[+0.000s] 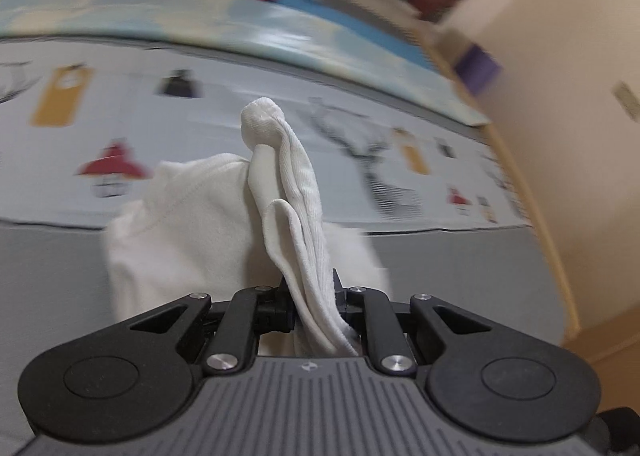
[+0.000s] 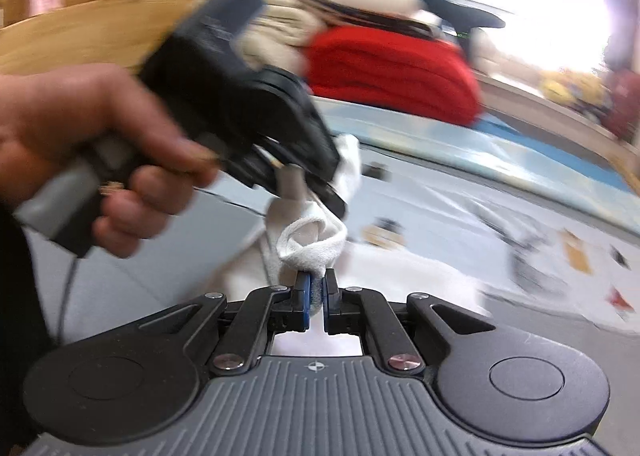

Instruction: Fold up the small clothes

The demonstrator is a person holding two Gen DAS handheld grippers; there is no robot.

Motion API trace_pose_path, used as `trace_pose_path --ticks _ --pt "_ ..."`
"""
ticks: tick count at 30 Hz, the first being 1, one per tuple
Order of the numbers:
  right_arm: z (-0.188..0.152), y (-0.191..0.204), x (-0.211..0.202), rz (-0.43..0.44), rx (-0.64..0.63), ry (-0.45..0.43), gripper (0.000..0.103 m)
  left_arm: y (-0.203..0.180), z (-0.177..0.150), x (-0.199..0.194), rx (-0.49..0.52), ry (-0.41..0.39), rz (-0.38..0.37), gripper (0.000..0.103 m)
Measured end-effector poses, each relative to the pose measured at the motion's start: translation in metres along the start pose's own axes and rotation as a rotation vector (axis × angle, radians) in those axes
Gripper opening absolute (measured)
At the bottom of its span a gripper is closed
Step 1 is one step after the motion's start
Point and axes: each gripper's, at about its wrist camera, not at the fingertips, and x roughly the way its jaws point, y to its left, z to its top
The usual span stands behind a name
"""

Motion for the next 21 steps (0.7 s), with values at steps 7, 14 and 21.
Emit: trace_pose_path --ticks 7,14,21 --pt "-0.032 -0.053 -0.016 -0.15 0.18 0.063 0.005 -0.035 -0.009 0.016 0.047 0.002 -0.193 0.048" --pt "-0.08 -0.083 0.004 -0.175 0.388 0.361 0.001 -0.015 -0.007 0.014 0.028 0.032 -0.096 0.048" --pt "-0.084 -0.111 0.01 -0.033 0.711 0.26 0.041 0.002 -0.01 -0.013 0.079 0.038 -0.041 0.048"
